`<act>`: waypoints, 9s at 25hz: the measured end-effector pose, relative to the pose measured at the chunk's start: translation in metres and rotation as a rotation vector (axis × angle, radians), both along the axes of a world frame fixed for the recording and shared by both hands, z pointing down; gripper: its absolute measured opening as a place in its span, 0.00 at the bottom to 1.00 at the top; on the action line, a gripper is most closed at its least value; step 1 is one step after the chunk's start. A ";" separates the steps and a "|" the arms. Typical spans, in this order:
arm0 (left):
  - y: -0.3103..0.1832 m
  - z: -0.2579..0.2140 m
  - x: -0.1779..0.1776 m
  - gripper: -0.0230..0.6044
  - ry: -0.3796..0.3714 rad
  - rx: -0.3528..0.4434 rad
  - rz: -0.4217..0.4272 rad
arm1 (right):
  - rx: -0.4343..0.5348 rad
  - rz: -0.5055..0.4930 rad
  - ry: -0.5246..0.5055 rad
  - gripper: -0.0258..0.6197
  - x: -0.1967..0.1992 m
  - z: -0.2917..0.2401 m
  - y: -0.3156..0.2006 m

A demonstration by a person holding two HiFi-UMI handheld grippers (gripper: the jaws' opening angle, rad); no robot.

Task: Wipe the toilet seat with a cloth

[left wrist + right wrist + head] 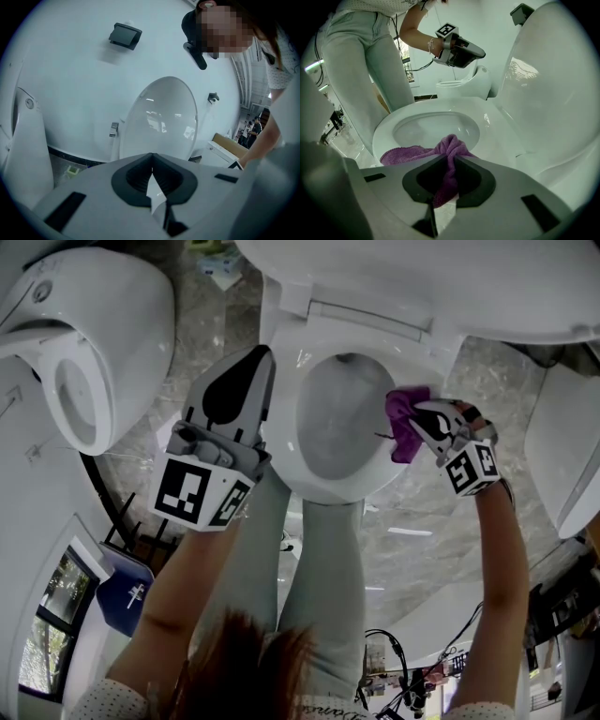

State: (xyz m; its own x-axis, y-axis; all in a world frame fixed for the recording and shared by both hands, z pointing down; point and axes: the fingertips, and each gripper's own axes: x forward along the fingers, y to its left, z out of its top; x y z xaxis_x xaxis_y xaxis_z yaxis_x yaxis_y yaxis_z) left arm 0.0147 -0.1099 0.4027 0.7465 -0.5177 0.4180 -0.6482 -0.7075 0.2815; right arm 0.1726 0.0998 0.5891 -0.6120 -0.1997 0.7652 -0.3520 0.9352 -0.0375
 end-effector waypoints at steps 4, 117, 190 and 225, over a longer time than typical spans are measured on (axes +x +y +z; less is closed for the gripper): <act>0.003 -0.003 -0.001 0.04 0.001 0.007 -0.001 | -0.004 0.007 -0.008 0.14 -0.002 0.001 0.004; 0.143 -0.002 -0.082 0.04 -0.060 0.065 0.023 | -0.185 0.625 -0.081 0.14 -0.135 0.000 0.164; 0.111 0.004 -0.130 0.04 -0.071 0.028 -0.181 | 0.008 0.548 -0.259 0.14 -0.269 -0.008 0.042; 0.079 0.012 -0.135 0.04 -0.070 0.023 -0.180 | -0.032 0.744 -0.331 0.14 -0.256 -0.006 -0.017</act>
